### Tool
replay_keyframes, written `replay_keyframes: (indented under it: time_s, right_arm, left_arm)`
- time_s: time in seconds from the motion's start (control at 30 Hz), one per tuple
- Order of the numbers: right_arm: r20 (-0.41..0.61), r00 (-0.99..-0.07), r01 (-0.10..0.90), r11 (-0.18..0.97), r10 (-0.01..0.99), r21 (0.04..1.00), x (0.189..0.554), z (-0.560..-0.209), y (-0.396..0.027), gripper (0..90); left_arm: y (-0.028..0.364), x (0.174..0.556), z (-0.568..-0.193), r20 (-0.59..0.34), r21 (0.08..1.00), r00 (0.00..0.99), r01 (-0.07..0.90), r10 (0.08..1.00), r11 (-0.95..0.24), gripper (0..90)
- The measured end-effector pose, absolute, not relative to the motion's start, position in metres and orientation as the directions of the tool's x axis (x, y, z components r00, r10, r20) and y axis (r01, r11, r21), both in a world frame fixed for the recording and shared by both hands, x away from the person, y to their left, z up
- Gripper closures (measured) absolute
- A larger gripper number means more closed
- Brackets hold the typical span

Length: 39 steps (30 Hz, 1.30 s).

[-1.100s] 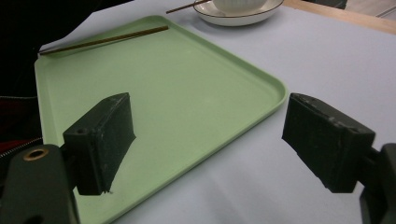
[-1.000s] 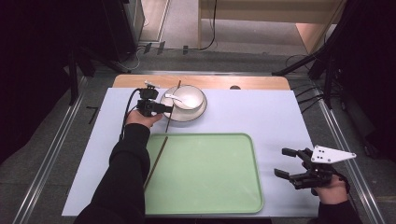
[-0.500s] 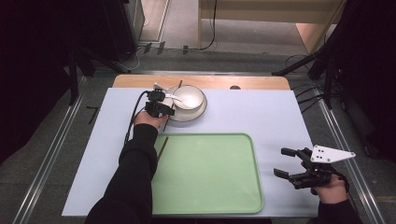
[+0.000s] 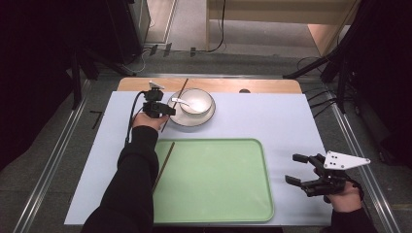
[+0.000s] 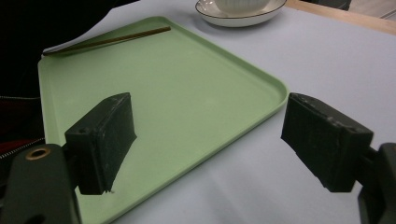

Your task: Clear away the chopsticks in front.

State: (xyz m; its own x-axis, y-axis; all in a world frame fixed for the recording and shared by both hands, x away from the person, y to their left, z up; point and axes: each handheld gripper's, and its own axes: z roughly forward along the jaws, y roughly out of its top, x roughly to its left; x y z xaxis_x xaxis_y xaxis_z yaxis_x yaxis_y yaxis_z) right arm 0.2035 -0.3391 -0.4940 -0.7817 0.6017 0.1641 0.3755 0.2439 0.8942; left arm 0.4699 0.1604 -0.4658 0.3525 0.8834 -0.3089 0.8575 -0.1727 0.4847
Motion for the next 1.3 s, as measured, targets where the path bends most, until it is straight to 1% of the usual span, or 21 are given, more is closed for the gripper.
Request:
replay_keyframes:
  time_s: [0.27, 0.43, 0.63, 0.73, 0.77, 0.93, 1.07, 1.23, 1.3]
  right_arm:
    - [0.167, -0.779, 0.380, 0.244, 0.604, 0.892, 0.203, -0.494, -0.339, 17.6]
    - [0.166, -0.779, 0.380, 0.244, 0.605, 0.892, 0.204, -0.494, -0.339, 17.6]
    - [0.165, -0.777, 0.383, 0.248, 0.607, 0.890, 0.204, -0.495, -0.338, 17.7]
    - [0.164, -0.778, 0.382, 0.251, 0.606, 0.889, 0.204, -0.495, -0.338, 17.7]
    - [0.164, -0.778, 0.382, 0.251, 0.606, 0.889, 0.204, -0.495, -0.338, 17.7]
    - [0.162, -0.778, 0.383, 0.255, 0.607, 0.888, 0.204, -0.494, -0.337, 17.6]
    - [0.160, -0.780, 0.381, 0.256, 0.605, 0.888, 0.204, -0.494, -0.336, 17.6]
    - [0.162, -0.777, 0.384, 0.255, 0.608, 0.887, 0.204, -0.494, -0.335, 17.6]
    - [0.161, -0.778, 0.383, 0.255, 0.608, 0.888, 0.204, -0.494, -0.335, 17.7]
  left_arm:
    - [0.189, 0.463, -0.447, -0.334, 0.484, 0.326, 0.864, 0.884, -0.136, 86.4]
    - [0.199, 0.455, -0.441, -0.340, 0.491, 0.330, 0.861, 0.881, -0.133, 86.3]
    - [0.209, 0.436, -0.444, -0.351, 0.486, 0.316, 0.866, 0.881, -0.117, 86.4]
    - [0.218, 0.420, -0.446, -0.339, 0.487, 0.316, 0.865, 0.886, -0.122, 86.4]
    - [0.218, 0.420, -0.446, -0.339, 0.487, 0.316, 0.865, 0.886, -0.122, 86.3]
    - [0.232, 0.398, -0.448, -0.358, 0.486, 0.303, 0.868, 0.883, -0.101, 86.4]
    - [0.236, 0.386, -0.449, -0.377, 0.490, 0.305, 0.867, 0.874, -0.091, 86.4]
    - [0.237, 0.369, -0.454, -0.366, 0.495, 0.320, 0.862, 0.874, -0.109, 86.4]
    - [0.238, 0.361, -0.456, -0.377, 0.495, 0.321, 0.863, 0.869, -0.104, 86.4]
